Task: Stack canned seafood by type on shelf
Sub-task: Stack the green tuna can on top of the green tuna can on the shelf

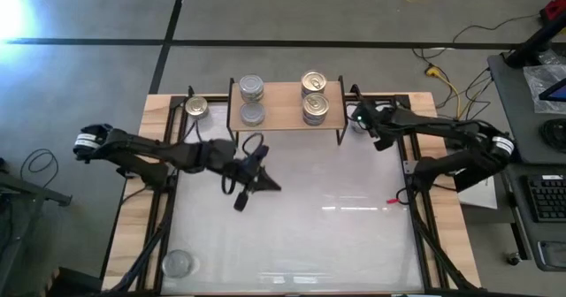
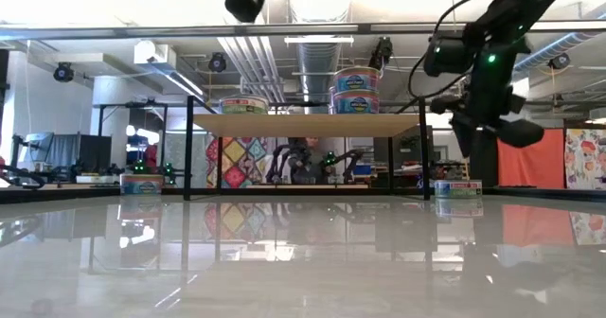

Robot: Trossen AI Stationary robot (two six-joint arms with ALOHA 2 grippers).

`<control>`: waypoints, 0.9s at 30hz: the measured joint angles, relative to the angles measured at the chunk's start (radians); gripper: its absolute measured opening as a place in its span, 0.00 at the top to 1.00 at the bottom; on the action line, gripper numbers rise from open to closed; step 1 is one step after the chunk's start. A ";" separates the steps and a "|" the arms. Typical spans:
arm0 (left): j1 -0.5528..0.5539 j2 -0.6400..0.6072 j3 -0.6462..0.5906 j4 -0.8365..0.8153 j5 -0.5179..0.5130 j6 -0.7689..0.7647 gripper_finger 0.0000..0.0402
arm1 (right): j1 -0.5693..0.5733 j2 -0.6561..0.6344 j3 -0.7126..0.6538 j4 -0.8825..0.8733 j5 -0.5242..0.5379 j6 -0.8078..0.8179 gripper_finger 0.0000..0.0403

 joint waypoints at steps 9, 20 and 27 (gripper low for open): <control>-0.166 0.000 0.002 0.000 -0.100 0.000 1.00 | -0.021 0.074 0.000 0.138 -0.001 -0.039 0.77; -0.238 0.000 0.002 -0.002 -0.169 -0.030 1.00 | -0.127 0.080 -0.004 0.174 -0.103 -0.249 0.80; -0.243 0.000 0.002 -0.002 -0.181 -0.042 1.00 | -0.160 0.082 -0.092 0.327 -0.163 -0.276 0.84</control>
